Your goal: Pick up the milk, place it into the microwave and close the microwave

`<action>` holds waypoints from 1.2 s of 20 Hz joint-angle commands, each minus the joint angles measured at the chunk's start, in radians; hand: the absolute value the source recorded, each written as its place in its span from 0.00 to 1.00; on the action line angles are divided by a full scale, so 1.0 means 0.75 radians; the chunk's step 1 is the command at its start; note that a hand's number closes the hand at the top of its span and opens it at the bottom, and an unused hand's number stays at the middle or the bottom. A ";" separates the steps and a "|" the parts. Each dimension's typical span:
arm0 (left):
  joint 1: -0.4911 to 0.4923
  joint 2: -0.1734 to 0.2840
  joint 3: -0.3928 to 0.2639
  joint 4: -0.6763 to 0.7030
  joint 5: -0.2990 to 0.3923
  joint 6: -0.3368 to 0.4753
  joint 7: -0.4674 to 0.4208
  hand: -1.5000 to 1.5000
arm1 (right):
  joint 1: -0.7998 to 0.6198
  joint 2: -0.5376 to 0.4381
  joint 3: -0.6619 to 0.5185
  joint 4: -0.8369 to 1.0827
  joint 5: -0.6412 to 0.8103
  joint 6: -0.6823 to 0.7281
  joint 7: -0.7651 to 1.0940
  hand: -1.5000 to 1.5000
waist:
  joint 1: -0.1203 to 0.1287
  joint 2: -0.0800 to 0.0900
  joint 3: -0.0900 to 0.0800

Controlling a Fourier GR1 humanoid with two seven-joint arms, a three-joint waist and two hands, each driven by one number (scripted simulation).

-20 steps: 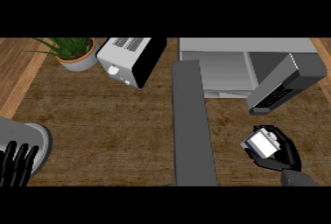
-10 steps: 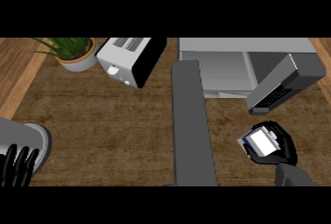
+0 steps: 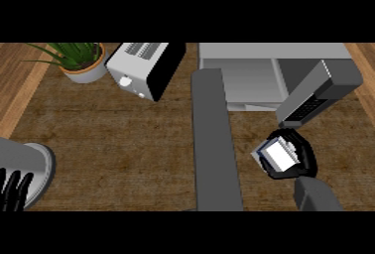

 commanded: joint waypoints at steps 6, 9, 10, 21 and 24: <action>0.077 0.011 0.051 -0.010 0.036 -0.059 -0.022 0.00 | 0.331 0.155 0.213 -0.740 -0.007 -0.065 0.325 1.00 | -0.018 -0.006 -0.002; 0.071 -0.011 0.040 -0.034 0.050 -0.069 -0.017 0.00 | 0.471 0.176 0.285 -1.005 -0.074 -0.067 0.496 1.00 | -0.012 -0.002 -0.001; -0.008 0.029 0.102 0.017 0.095 -0.061 -0.001 0.00 | 0.553 0.175 0.300 -1.103 -0.086 -0.035 0.536 1.00 | -0.021 -0.003 -0.002; 0.024 -0.008 0.153 0.059 0.074 -0.120 -0.037 0.00 | 0.546 0.178 0.638 -1.562 -0.152 -0.541 0.906 1.00 | 0.003 0.003 0.000; -0.069 0.050 0.232 0.118 0.135 -0.125 0.019 0.00 | 0.495 0.178 0.728 -1.453 -0.124 -0.663 0.782 1.00 | 0.005 0.006 0.001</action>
